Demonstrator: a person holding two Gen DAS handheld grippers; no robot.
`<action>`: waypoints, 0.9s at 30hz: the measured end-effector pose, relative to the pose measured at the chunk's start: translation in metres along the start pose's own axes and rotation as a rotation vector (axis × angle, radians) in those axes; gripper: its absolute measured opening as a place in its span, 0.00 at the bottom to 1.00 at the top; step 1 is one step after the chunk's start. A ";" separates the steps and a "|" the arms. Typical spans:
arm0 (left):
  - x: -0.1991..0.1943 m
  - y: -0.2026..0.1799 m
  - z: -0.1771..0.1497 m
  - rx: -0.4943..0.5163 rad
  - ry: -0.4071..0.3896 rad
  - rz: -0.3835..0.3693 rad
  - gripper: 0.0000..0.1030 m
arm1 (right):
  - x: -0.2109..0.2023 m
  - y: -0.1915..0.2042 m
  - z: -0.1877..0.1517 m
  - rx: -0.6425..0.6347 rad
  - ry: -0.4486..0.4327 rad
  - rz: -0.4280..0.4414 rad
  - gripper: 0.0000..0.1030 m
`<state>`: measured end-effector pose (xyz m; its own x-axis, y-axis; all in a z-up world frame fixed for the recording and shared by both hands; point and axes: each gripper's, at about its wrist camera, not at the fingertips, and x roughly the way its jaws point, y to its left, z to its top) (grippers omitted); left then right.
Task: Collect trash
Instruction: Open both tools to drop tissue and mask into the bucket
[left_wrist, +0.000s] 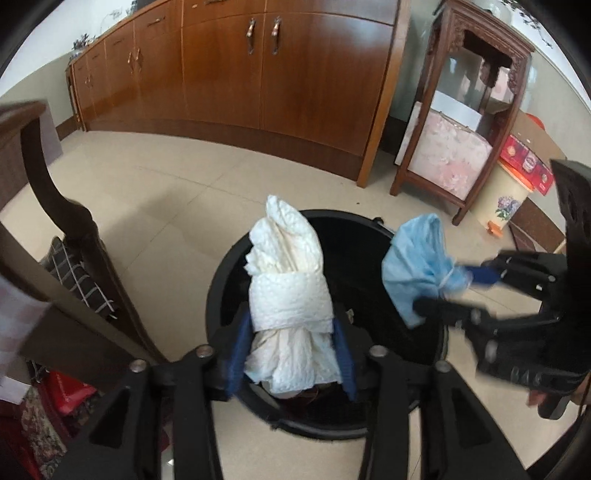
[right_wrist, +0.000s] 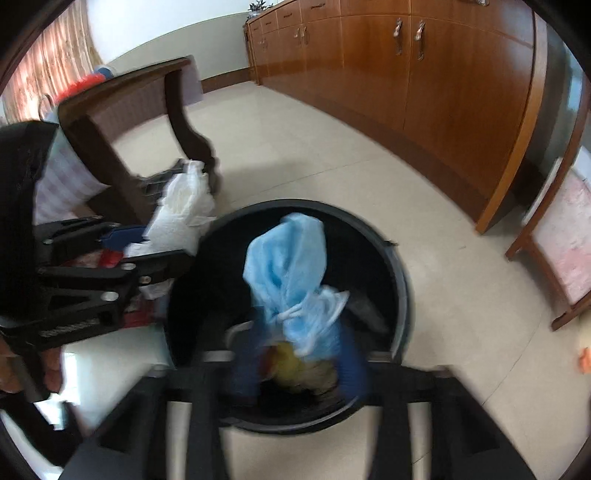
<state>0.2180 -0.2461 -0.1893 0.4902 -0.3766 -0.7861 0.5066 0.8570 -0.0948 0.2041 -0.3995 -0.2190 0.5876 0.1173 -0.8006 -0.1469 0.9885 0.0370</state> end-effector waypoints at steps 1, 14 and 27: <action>0.003 0.002 -0.001 -0.009 0.006 0.023 0.67 | 0.004 -0.005 -0.002 0.011 0.005 -0.019 0.90; -0.016 0.000 -0.001 -0.025 -0.011 0.085 0.99 | -0.040 -0.029 -0.005 0.089 -0.064 -0.108 1.00; -0.085 0.021 -0.010 -0.081 -0.095 0.144 0.99 | -0.097 0.024 0.001 0.055 -0.155 -0.104 1.00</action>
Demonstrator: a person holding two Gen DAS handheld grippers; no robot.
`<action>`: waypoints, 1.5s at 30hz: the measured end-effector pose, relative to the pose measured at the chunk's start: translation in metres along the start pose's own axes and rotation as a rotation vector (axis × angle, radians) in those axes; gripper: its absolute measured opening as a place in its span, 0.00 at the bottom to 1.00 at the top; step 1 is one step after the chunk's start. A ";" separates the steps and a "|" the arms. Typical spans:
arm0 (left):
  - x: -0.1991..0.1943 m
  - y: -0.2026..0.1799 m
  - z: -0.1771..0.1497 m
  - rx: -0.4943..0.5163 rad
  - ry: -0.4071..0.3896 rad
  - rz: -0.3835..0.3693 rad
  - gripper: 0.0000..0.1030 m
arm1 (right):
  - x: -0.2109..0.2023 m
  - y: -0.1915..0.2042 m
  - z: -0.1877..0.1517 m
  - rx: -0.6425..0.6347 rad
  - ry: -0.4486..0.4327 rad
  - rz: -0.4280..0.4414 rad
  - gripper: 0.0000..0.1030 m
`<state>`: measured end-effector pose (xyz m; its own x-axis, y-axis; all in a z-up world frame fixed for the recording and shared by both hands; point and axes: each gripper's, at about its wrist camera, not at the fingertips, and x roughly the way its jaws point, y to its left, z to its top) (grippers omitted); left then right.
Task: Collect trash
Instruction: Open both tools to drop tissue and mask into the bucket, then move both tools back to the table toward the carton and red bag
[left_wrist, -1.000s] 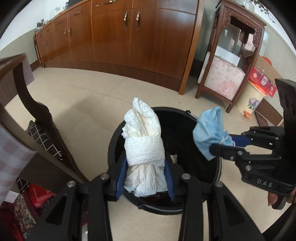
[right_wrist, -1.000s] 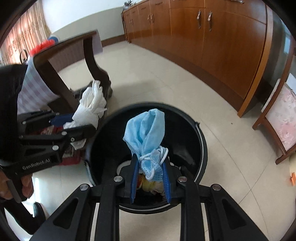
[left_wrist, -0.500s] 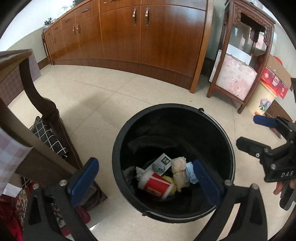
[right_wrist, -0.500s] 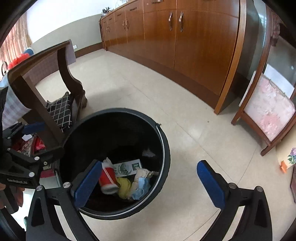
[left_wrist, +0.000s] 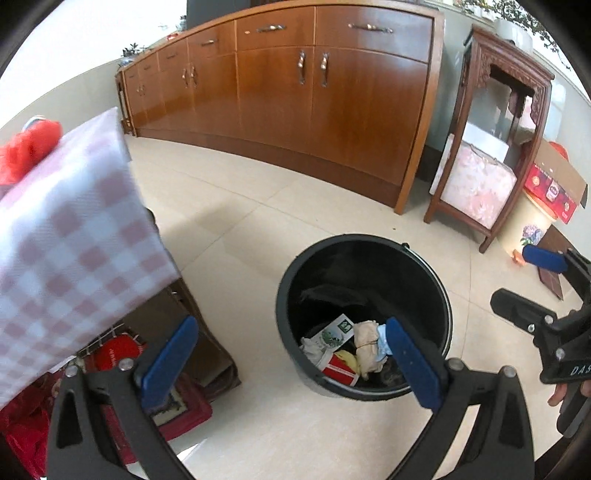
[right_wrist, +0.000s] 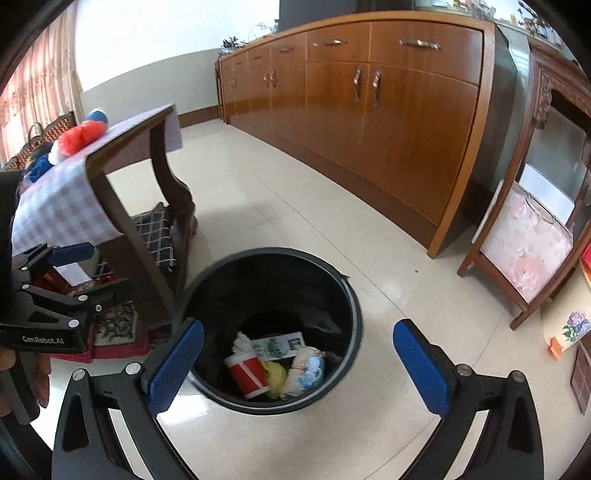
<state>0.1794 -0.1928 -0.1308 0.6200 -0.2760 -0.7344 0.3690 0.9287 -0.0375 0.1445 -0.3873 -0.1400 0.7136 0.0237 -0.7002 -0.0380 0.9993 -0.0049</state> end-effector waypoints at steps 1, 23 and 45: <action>-0.004 0.001 0.000 -0.002 -0.006 0.005 0.99 | -0.003 0.005 0.001 -0.002 -0.004 0.003 1.00; -0.109 0.077 -0.003 -0.098 -0.117 0.141 0.99 | -0.069 0.115 0.052 -0.107 -0.118 0.060 1.00; -0.174 0.216 -0.026 -0.312 -0.172 0.332 0.99 | -0.059 0.268 0.121 -0.258 -0.174 0.263 1.00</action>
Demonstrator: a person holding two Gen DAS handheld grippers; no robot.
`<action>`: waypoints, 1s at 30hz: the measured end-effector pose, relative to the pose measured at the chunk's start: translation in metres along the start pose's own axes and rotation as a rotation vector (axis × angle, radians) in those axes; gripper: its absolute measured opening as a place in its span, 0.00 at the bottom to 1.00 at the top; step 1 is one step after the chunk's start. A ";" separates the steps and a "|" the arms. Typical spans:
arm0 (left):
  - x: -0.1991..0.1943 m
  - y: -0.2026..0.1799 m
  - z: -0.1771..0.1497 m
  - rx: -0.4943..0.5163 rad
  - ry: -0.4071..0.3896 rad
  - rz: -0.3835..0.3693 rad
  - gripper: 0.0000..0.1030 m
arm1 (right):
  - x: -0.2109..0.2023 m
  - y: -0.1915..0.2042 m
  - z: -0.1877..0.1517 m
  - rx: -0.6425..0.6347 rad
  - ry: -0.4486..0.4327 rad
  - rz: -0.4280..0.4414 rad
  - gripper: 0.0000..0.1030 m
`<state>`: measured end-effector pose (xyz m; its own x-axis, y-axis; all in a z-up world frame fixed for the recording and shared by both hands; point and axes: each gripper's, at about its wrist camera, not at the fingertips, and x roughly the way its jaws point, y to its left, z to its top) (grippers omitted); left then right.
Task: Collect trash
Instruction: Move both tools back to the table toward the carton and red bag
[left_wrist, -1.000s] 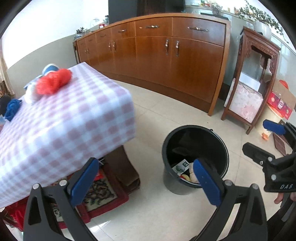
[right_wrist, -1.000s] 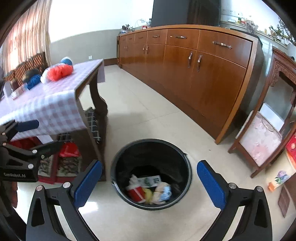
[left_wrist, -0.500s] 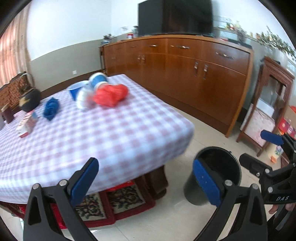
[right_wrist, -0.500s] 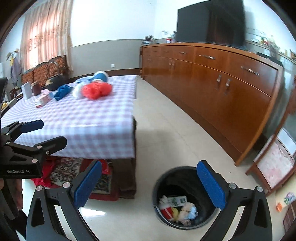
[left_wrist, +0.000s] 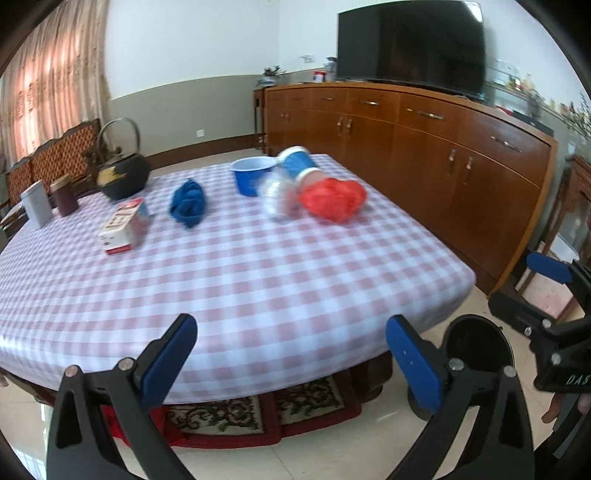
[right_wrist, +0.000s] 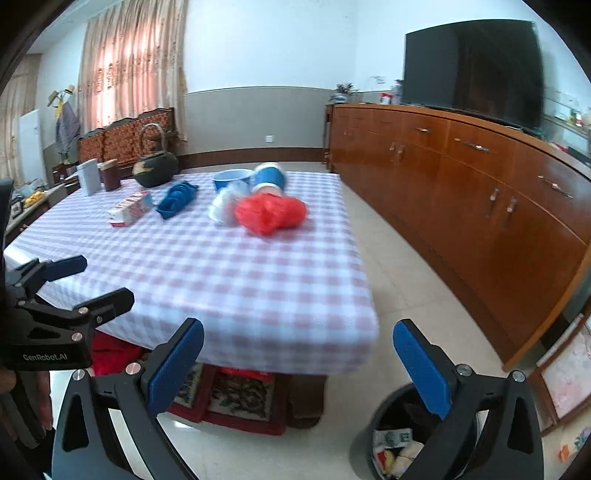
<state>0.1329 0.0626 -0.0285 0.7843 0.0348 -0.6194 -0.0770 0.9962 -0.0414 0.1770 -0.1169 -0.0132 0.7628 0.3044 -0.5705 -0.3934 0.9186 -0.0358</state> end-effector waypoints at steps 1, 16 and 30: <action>0.000 0.007 0.001 -0.008 -0.001 0.008 0.99 | 0.003 0.005 0.005 -0.003 -0.007 0.013 1.00; 0.011 0.094 0.019 -0.099 -0.015 0.104 0.99 | 0.059 0.052 0.062 -0.045 0.006 0.024 1.00; 0.054 0.144 0.039 -0.136 0.016 0.137 0.99 | 0.139 0.050 0.095 0.008 0.115 -0.017 1.00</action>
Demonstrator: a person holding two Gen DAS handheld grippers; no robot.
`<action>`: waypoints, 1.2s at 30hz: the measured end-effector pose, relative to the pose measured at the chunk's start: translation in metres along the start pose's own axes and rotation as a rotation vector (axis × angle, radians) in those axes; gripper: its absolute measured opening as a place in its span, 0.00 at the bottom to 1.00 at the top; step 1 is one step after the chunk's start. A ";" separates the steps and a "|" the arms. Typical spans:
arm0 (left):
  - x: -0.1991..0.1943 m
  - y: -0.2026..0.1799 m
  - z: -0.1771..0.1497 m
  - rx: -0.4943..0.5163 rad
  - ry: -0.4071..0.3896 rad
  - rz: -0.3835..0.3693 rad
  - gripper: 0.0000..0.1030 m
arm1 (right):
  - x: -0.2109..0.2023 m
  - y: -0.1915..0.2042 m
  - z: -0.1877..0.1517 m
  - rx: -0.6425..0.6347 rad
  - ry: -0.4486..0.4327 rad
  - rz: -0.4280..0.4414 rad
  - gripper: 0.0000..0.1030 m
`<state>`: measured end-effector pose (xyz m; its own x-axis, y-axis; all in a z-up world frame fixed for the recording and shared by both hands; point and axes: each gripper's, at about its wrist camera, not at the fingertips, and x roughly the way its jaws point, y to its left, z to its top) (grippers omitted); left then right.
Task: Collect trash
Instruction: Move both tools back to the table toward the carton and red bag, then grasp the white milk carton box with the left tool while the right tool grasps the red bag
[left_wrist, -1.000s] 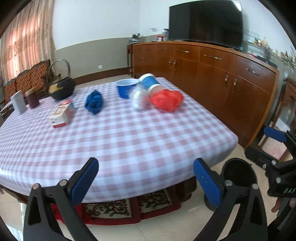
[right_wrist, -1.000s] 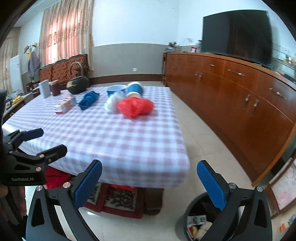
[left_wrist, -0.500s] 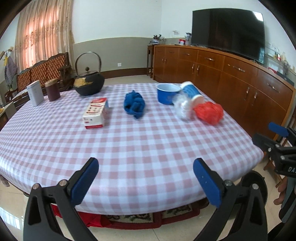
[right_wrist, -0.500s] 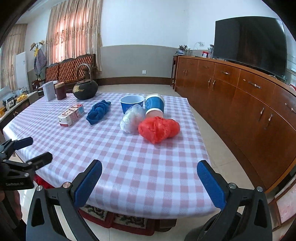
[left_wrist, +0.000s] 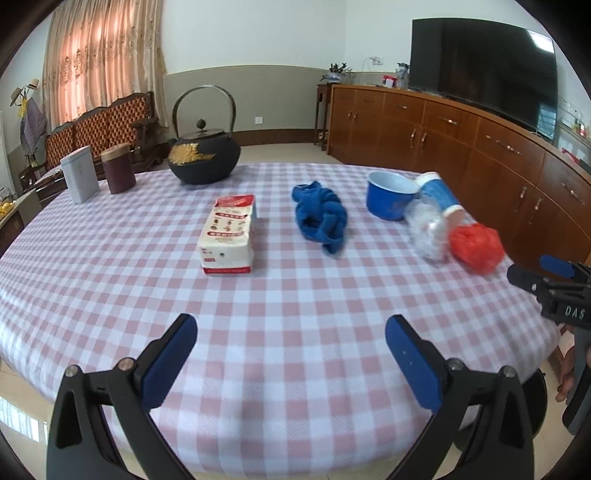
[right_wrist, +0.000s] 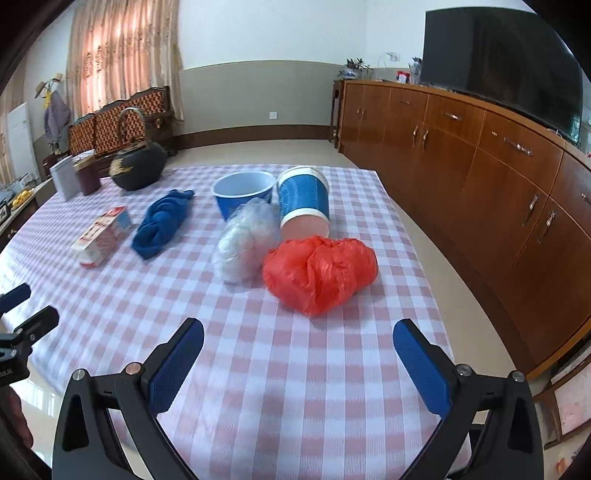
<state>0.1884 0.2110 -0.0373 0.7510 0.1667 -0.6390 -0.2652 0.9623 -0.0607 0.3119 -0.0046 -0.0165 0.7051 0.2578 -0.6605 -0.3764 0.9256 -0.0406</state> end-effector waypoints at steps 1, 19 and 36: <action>0.004 0.001 0.001 -0.001 0.003 -0.002 0.99 | 0.005 -0.001 0.002 0.005 0.004 -0.002 1.00; 0.053 0.004 0.024 -0.028 0.041 0.014 0.99 | 0.070 -0.025 0.019 0.047 0.086 -0.005 0.95; 0.079 0.033 0.042 -0.075 0.106 0.009 0.91 | 0.079 -0.029 0.023 0.031 0.089 0.073 0.32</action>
<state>0.2645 0.2653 -0.0581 0.6814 0.1476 -0.7169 -0.3189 0.9415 -0.1092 0.3924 -0.0041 -0.0502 0.6201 0.3003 -0.7247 -0.4050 0.9137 0.0320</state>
